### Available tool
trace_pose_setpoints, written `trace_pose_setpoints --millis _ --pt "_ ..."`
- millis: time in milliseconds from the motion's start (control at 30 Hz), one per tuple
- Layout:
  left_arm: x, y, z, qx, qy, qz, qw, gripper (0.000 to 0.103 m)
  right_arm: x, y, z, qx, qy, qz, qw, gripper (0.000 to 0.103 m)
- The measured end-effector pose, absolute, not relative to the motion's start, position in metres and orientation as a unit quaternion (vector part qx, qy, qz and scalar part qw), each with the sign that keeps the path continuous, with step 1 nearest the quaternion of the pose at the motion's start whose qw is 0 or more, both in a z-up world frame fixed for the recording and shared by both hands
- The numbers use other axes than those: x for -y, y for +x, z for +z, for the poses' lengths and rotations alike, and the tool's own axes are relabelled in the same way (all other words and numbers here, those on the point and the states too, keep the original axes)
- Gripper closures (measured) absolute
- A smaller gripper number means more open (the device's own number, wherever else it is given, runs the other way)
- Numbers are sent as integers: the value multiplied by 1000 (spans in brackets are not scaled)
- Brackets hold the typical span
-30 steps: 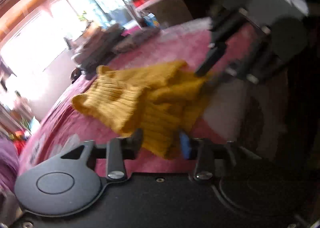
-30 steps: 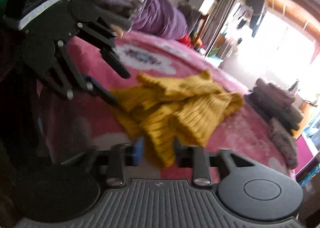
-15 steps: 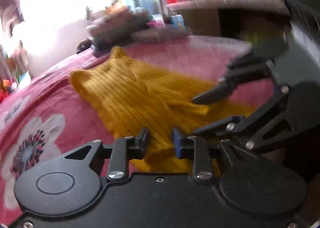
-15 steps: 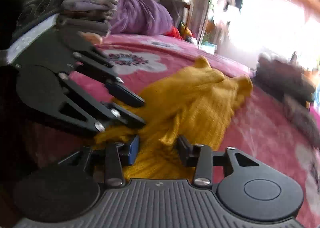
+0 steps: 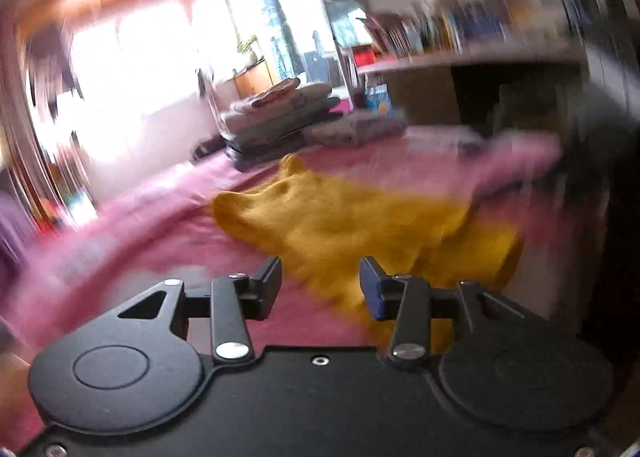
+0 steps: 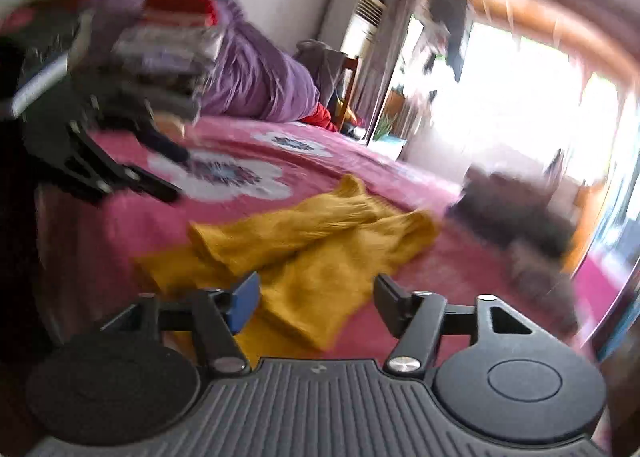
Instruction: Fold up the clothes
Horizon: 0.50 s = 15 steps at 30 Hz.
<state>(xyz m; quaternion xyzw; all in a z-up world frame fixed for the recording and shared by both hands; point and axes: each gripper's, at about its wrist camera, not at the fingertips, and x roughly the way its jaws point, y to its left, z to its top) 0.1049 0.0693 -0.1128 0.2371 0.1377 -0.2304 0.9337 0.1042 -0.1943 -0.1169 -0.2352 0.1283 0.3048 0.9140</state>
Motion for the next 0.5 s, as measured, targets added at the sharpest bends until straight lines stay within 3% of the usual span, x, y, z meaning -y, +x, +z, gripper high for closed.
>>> trace_pose_setpoints --millis 267,400,500 --pt "-46 75 -179 -79 502 -263 820 60 195 89 -160 -112 -446 314 831 32" --pt "-42 79 -188 -46 557 -280 780 56 188 81 -175 -77 -485 317 811 28" --pt "-34 91 -189 -18 558 -281 781 48 181 84 -176 -50 -488 327 808 23"
